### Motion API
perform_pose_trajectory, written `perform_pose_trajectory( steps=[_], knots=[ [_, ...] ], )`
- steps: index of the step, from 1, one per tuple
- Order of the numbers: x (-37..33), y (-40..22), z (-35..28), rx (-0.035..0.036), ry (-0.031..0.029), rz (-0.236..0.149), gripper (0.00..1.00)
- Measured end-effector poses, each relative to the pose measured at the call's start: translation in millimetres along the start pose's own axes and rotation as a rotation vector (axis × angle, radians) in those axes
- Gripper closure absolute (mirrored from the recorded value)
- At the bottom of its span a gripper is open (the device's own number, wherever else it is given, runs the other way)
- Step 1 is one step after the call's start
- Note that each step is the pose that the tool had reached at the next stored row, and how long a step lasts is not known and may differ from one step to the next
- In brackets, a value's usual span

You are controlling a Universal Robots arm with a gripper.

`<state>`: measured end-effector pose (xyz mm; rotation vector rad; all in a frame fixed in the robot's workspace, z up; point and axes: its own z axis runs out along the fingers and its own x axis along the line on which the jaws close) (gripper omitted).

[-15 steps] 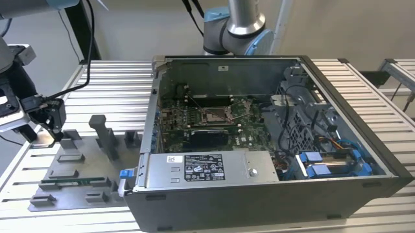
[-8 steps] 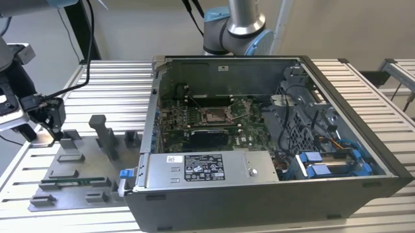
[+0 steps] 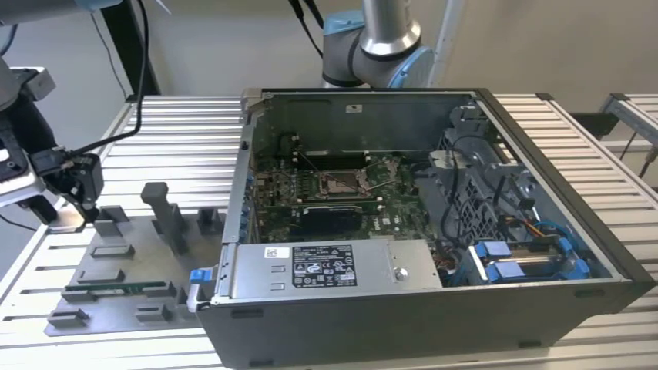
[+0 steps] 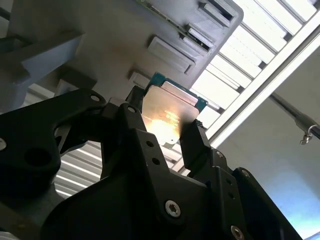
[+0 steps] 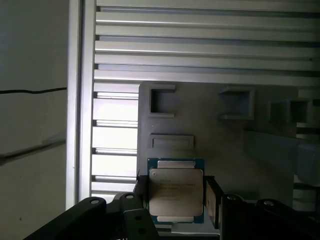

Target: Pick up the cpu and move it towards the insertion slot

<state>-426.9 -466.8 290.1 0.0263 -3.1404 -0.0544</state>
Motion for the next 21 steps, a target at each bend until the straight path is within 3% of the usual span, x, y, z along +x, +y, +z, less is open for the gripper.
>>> perform_pose_trajectory(
  steps=[21],
  knots=[
    [0.0, 0.2, -6.6, 0.0000, 0.0001, 0.000, 1.00]
  ],
)
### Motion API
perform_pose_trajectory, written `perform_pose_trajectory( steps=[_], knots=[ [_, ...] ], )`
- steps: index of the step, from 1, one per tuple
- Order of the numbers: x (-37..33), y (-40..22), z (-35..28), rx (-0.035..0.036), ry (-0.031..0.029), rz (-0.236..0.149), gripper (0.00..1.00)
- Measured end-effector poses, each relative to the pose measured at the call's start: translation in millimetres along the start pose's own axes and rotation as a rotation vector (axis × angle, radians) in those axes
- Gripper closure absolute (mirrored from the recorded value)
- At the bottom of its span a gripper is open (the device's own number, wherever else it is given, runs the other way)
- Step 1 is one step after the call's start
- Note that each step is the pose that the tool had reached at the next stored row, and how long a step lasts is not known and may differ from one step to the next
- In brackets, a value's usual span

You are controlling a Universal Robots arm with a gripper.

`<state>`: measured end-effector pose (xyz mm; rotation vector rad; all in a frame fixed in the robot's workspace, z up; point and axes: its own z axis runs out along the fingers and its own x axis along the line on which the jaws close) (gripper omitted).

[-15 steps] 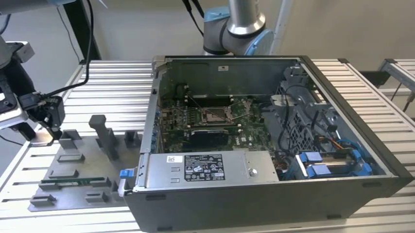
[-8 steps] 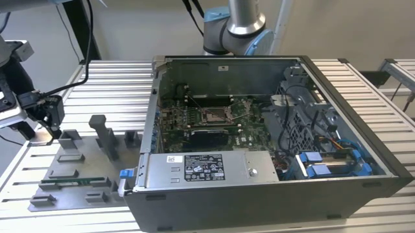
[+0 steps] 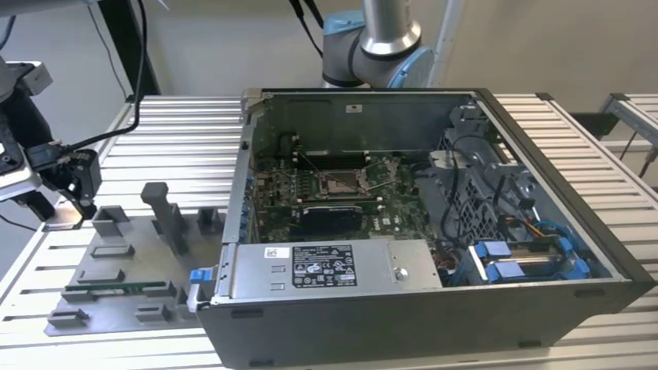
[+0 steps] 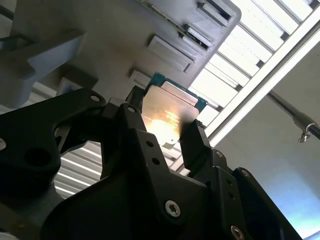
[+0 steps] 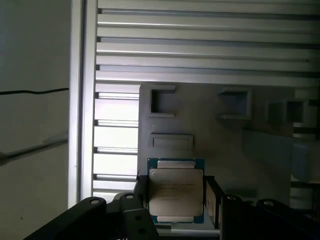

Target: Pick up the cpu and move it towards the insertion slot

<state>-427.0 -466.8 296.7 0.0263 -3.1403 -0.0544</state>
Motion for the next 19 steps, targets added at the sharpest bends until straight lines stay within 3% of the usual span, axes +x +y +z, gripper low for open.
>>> perform_pose_trajectory(
  steps=[19],
  knots=[
    [0.0, 0.3, -7.9, 0.0000, -0.0001, 0.000, 1.00]
  ],
)
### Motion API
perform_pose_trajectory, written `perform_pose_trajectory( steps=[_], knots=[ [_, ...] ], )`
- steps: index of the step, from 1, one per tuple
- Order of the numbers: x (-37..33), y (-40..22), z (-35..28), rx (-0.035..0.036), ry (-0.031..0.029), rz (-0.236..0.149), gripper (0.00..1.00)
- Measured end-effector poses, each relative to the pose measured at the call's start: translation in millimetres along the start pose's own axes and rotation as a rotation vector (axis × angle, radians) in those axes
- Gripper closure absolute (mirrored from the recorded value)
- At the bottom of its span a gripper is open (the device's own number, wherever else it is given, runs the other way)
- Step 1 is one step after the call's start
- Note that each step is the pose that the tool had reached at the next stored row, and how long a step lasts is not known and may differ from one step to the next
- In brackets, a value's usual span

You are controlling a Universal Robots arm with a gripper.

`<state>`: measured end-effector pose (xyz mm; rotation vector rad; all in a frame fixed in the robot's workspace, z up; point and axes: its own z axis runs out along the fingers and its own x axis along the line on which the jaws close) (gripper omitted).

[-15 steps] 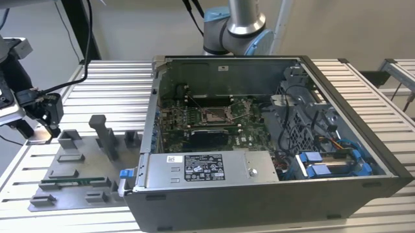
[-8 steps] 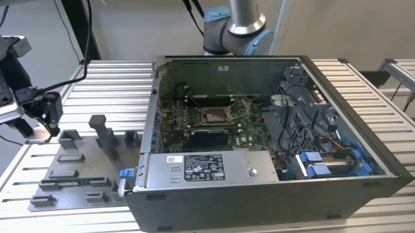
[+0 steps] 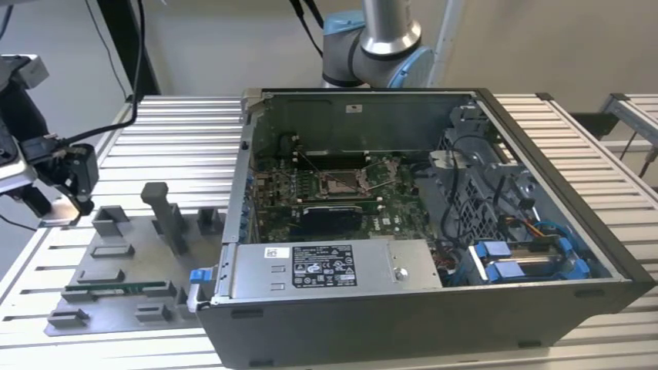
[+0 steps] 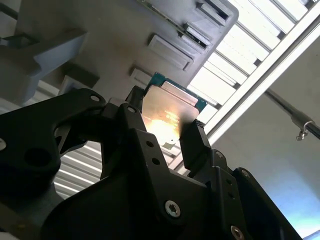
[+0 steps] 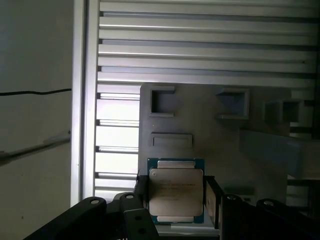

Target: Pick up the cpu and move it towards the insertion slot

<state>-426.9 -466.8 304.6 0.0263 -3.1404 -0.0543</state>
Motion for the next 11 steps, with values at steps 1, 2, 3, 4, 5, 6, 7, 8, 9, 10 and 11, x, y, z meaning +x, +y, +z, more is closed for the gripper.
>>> perform_pose_trajectory(
  steps=[1, 2, 3, 4, 5, 6, 7, 8, 9, 10, 11],
  knots=[
    [0.0, 0.0, -0.3, 0.0000, 0.0000, 0.000, 1.00],
    [0.0, 0.0, -0.6, 0.0000, 0.0000, 0.000, 1.00],
    [0.0, 0.0, -1.0, 0.0000, 0.0000, 0.000, 1.00],
    [0.0, 0.1, -1.4, 0.0000, 0.0000, 0.000, 1.00],
    [0.0, 0.1, -1.8, 0.0000, 0.0000, 0.000, 1.00],
    [0.0, 0.1, -2.2, 0.0000, 0.0001, 0.000, 1.00],
    [0.0, 0.1, -2.6, 0.0000, 0.0000, 0.000, 1.00],
    [0.0, 0.1, -2.9, -0.0001, -0.0001, 0.000, 1.00],
    [0.0, 0.1, -3.3, -0.0001, -0.0001, 0.000, 1.00],
    [0.0, 0.1, -3.8, 0.0001, 0.0001, 0.000, 1.00],
    [0.0, 0.1, -4.5, 0.0002, 0.0002, 0.000, 1.00]
  ],
)
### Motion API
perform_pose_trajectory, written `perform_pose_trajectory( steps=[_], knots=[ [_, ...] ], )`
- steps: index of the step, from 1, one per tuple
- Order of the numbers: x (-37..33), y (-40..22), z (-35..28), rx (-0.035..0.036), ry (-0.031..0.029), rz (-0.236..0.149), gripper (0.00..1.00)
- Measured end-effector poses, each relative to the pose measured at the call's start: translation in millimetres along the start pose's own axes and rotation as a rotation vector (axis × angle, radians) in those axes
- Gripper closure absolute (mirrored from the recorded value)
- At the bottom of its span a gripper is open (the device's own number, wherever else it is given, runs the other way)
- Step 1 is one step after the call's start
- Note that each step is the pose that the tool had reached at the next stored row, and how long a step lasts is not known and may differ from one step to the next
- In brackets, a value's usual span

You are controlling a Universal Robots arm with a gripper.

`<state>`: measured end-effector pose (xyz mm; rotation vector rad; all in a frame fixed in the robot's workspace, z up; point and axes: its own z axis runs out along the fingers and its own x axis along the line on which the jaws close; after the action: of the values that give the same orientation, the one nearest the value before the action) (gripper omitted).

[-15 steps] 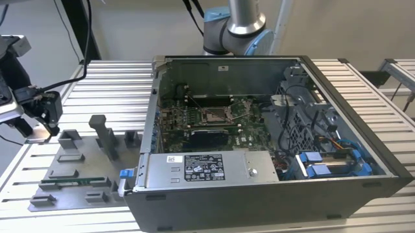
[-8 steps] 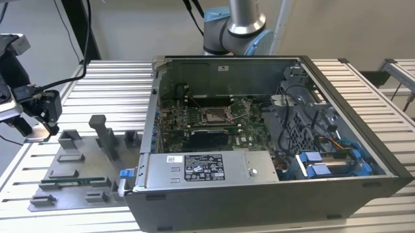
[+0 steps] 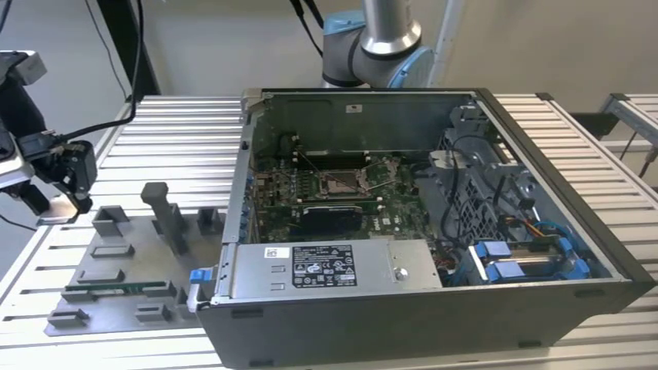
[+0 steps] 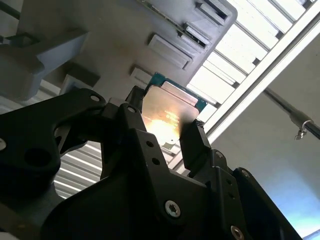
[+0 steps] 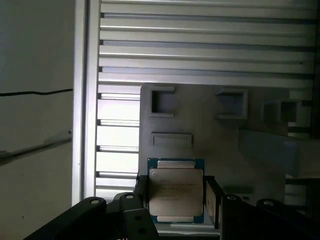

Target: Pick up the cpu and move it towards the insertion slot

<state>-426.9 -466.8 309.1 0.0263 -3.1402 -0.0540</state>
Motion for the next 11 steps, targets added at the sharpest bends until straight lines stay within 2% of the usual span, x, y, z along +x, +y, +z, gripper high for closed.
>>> perform_pose_trajectory(
  steps=[3, 6, 11],
  knots=[
    [0.0, 0.1, -2.1, -0.0002, -0.0002, 0.000, 1.00],
    [0.0, 0.3, -7.2, -0.0002, -0.0001, 0.000, 1.00],
    [0.0, 0.8, -22.9, -0.0002, 0.0001, 0.000, 1.00]
  ],
)
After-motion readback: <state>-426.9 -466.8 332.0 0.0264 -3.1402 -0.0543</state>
